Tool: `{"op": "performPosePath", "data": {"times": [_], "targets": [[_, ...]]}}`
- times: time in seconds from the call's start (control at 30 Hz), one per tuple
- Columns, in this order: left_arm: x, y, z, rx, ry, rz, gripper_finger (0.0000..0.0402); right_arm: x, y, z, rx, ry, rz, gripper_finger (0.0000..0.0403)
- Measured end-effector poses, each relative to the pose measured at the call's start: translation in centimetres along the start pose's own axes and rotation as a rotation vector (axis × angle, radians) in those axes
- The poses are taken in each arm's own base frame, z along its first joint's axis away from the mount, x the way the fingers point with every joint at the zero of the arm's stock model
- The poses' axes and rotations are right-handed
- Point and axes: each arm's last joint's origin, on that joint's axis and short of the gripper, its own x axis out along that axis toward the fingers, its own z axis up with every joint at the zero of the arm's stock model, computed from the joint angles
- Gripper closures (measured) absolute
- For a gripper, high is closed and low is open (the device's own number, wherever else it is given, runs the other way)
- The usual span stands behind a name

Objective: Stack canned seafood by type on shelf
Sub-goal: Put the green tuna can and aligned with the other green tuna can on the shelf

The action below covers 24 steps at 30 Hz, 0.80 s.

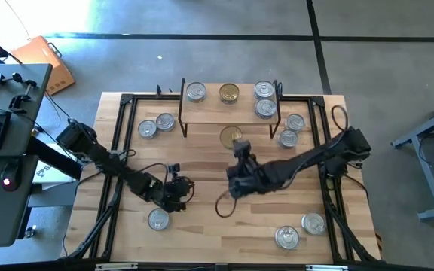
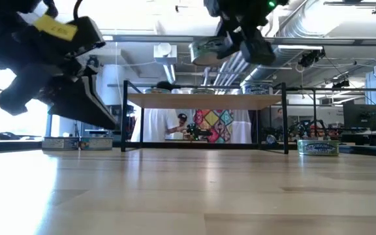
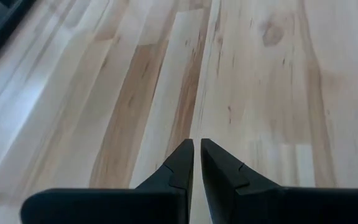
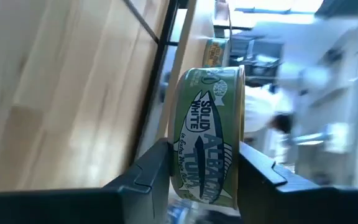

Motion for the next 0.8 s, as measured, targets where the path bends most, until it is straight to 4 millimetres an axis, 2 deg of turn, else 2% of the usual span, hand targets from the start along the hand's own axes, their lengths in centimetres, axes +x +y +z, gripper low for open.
{"op": "performPosePath", "data": {"times": [0.1,0.17,0.27,0.4,0.53,0.63,0.8], "targets": [[0.0,0.0,0.1,-0.002,-0.019,0.006,0.0381,-0.3,0.6,0.0,-0.017,-0.004,-0.005,0.0284],[0.0,-0.1,0.4,-0.001,-0.04,0.005,0.0381,0.5,0.3,-0.2,0.032,0.006,0.016,0.0284],[0.0,-0.1,0.7,0.012,-0.065,0.001,0.0381,2.9,-0.6,-0.8,0.111,0.026,0.069,0.0284],[0.1,-0.1,1.1,0.022,-0.094,0.0,0.0381,7.2,-1.6,-1.8,0.224,0.011,0.209,0.0284],[0.1,-0.1,1.2,0.014,-0.103,-0.001,0.0381,10.6,-2.5,-3.0,0.288,0.069,0.182,0.0284],[0.1,-0.1,1.3,0.009,-0.107,-0.003,0.0381,12.1,-3.0,-3.7,0.328,0.078,0.194,0.0284],[0.1,-0.1,1.4,0.004,-0.113,-0.004,0.0381,12.9,-3.2,-4.3,0.346,0.077,0.222,0.0267]]}}
